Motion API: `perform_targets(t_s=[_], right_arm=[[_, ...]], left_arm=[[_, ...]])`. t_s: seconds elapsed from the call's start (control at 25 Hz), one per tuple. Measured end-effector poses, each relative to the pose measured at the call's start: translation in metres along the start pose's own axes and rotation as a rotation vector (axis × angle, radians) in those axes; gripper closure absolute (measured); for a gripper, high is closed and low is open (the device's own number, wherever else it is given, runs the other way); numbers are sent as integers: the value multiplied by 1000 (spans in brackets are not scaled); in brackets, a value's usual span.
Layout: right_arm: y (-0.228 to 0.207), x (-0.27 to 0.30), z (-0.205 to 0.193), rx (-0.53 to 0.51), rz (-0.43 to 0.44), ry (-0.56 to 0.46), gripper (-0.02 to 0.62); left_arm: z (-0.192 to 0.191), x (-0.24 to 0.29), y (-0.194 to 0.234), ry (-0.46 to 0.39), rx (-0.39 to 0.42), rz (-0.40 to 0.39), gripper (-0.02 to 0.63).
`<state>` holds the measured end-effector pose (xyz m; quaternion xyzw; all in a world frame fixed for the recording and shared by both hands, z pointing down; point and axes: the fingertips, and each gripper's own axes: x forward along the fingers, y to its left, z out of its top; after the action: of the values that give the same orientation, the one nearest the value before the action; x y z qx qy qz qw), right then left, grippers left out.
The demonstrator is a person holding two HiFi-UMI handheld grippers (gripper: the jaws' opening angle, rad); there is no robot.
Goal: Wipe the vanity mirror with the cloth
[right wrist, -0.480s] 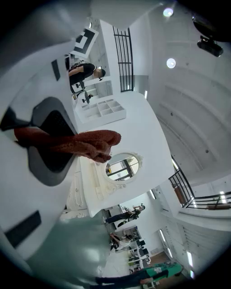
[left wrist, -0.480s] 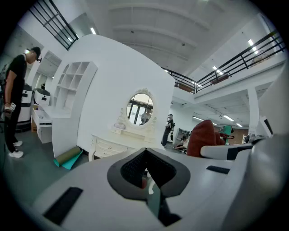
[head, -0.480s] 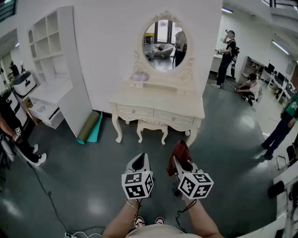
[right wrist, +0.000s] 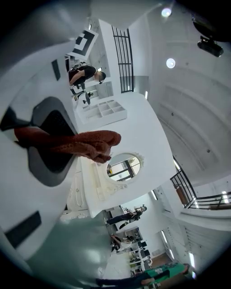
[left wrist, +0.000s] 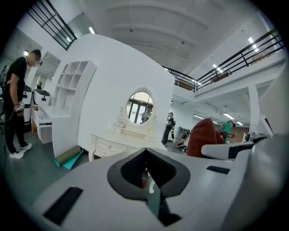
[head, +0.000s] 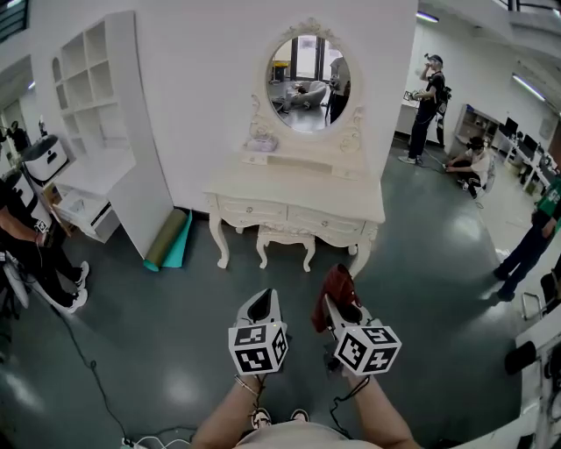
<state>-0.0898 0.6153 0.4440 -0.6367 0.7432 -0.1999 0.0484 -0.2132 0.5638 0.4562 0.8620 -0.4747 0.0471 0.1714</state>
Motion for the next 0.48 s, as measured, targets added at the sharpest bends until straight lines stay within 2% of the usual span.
perform_targets(t_s=[0.2, 0.48], right_arm=[[-21, 1, 2, 9, 2, 14, 535], [-76, -1, 5, 55, -38, 24, 535]], left_arm=[[-5, 17, -6, 8, -18, 13, 601], [-16, 43, -18, 17, -44, 33, 601]])
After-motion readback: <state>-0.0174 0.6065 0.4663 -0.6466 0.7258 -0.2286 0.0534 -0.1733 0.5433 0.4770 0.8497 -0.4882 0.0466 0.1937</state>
